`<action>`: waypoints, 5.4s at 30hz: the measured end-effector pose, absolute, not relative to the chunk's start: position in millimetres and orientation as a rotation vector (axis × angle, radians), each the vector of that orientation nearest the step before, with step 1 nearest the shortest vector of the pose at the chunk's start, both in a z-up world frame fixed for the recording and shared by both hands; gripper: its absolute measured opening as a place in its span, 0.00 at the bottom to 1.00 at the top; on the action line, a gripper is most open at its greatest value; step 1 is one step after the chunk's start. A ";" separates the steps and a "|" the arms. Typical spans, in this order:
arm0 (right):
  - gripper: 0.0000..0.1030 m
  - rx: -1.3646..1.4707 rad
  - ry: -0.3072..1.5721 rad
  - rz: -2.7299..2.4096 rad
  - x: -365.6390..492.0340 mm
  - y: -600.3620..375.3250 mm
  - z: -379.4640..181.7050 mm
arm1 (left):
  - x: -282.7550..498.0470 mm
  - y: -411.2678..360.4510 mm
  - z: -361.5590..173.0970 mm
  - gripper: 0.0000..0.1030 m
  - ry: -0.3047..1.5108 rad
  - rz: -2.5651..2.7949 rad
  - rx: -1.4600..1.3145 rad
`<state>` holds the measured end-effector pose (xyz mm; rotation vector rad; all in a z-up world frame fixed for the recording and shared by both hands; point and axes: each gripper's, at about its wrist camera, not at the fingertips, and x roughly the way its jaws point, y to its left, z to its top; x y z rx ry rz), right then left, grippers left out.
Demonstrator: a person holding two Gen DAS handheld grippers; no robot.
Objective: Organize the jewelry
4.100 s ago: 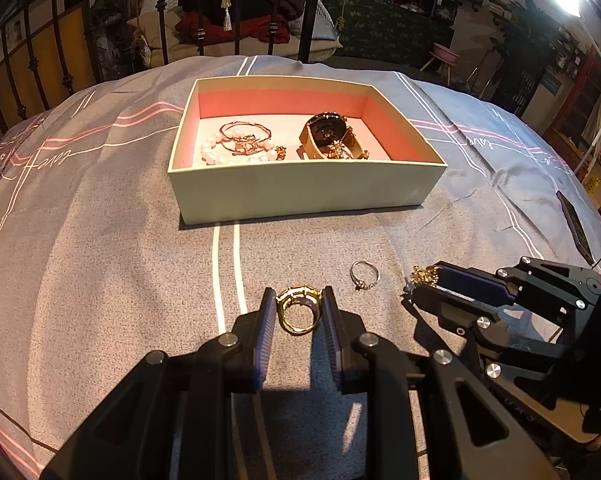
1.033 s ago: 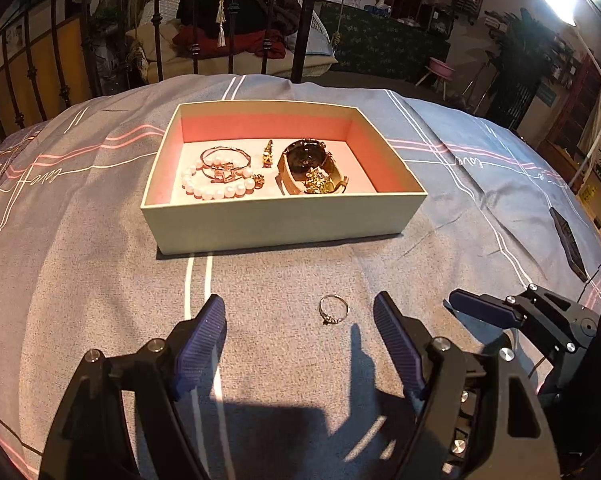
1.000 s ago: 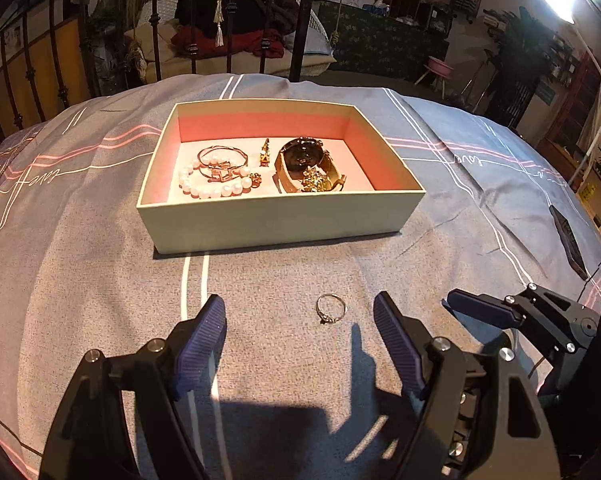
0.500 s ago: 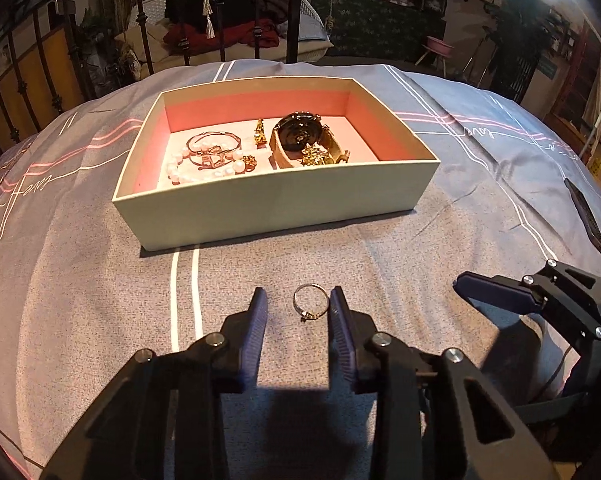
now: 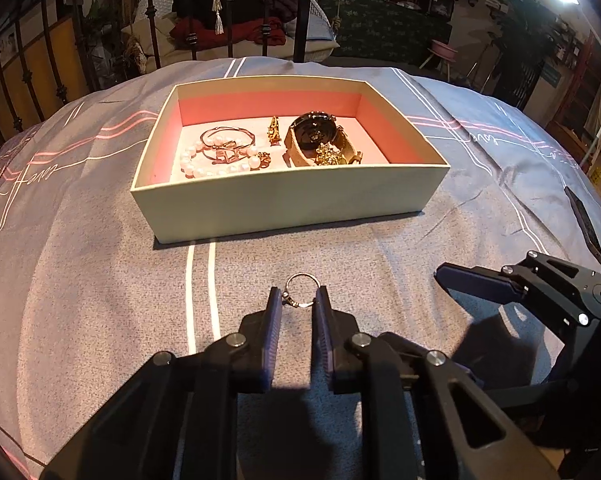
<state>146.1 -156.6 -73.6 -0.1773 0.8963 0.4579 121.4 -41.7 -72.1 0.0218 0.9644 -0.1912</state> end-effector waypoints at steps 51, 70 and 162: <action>0.12 -0.177 0.823 0.496 171.2 -137.7 -48.5 | 128.0 -27.4 -33.5 0.04 0.909 -0.178 -0.024; 0.12 -0.145 0.759 0.448 216.4 -141.7 -18.1 | 191.3 -27.8 -11.0 0.04 0.890 -0.161 -0.035; 0.95 -0.091 0.298 0.341 74.4 -164.5 -8.8 | 39.2 -7.2 4.0 0.87 0.410 0.022 0.002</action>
